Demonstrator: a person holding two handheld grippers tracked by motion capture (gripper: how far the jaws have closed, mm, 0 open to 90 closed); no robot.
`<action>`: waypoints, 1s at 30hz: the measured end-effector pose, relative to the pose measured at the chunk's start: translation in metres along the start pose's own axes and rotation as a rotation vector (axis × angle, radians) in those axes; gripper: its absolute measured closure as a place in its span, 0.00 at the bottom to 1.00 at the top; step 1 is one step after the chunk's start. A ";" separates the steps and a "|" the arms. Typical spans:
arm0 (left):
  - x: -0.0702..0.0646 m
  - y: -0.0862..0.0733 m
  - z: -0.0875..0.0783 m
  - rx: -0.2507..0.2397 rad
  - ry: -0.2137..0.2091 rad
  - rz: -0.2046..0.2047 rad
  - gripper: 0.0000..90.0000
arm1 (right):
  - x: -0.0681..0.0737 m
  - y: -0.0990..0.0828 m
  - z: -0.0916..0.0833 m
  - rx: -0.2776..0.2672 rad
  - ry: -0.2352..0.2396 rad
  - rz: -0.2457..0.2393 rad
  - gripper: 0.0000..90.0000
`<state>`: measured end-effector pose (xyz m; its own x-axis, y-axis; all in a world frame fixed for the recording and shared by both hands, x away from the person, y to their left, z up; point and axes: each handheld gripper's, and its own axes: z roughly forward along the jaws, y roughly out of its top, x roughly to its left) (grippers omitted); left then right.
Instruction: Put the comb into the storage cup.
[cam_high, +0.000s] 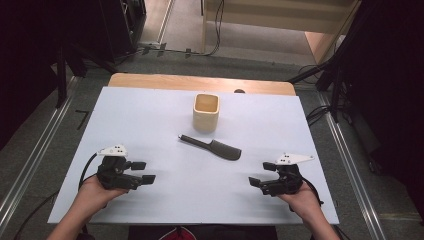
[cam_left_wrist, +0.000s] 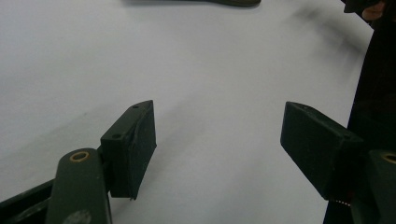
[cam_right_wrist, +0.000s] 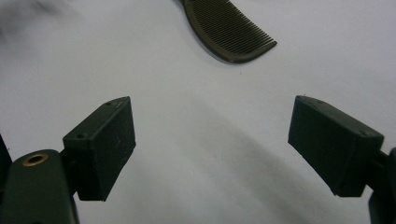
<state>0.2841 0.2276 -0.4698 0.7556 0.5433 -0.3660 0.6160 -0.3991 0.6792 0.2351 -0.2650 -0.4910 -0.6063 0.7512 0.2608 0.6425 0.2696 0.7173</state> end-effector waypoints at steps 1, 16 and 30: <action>0.000 0.000 0.000 0.001 0.000 -0.001 0.31 | 0.000 0.000 0.000 0.000 0.000 0.000 0.15; -0.001 0.001 0.001 0.001 -0.004 0.006 0.31 | 0.002 0.000 0.000 0.000 0.010 -0.007 0.15; -0.001 0.001 0.002 0.006 -0.009 -0.004 0.31 | 0.002 0.000 0.002 0.010 0.014 -0.010 0.15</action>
<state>0.2842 0.2250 -0.4701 0.7548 0.5385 -0.3746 0.6205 -0.4010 0.6739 0.2342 -0.2622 -0.4917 -0.6192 0.7398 0.2631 0.6413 0.2831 0.7132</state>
